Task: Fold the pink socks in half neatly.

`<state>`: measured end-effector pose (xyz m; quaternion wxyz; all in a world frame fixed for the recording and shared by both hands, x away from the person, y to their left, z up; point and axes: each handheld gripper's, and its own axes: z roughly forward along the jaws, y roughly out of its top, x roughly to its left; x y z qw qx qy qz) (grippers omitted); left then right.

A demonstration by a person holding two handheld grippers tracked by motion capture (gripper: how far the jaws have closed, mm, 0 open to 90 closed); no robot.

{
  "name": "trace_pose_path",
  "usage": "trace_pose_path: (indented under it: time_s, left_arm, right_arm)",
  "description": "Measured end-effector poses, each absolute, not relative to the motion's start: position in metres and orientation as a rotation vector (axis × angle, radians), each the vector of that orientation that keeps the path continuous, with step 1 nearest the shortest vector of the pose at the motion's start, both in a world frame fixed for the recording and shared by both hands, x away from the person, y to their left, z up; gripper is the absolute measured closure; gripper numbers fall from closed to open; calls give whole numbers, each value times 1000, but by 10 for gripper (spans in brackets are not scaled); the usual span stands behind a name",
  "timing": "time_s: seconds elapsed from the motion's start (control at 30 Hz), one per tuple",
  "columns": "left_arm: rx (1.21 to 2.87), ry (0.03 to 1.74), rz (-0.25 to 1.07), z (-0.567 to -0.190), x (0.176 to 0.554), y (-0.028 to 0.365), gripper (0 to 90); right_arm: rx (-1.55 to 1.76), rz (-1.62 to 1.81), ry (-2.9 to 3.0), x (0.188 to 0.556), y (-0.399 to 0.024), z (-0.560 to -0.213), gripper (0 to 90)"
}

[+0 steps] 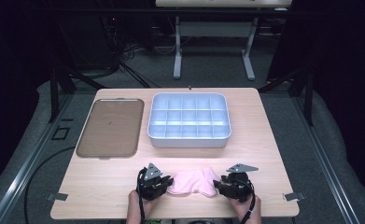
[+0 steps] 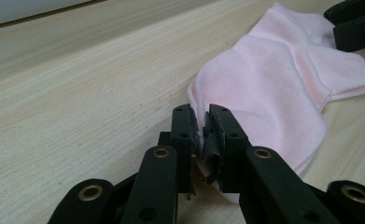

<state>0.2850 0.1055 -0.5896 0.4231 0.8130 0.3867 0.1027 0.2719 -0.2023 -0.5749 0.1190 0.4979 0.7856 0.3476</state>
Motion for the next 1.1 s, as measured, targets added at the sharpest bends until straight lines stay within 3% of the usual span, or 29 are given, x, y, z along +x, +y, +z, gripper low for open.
trace_pose_path:
  time_s: [0.5, 0.77, 1.1]
  left_arm:
    - [2033, 966, 260, -590, 285, 106, 800]
    - [2032, 964, 249, -590, 285, 106, 800]
    - [2036, 965, 259, -590, 285, 106, 798]
  right_arm:
    - [1387, 875, 2351, 271, -188, -570, 681]
    - [1409, 897, 2359, 270, -187, -570, 780]
    - [1443, 967, 2364, 272, -192, -572, 839]
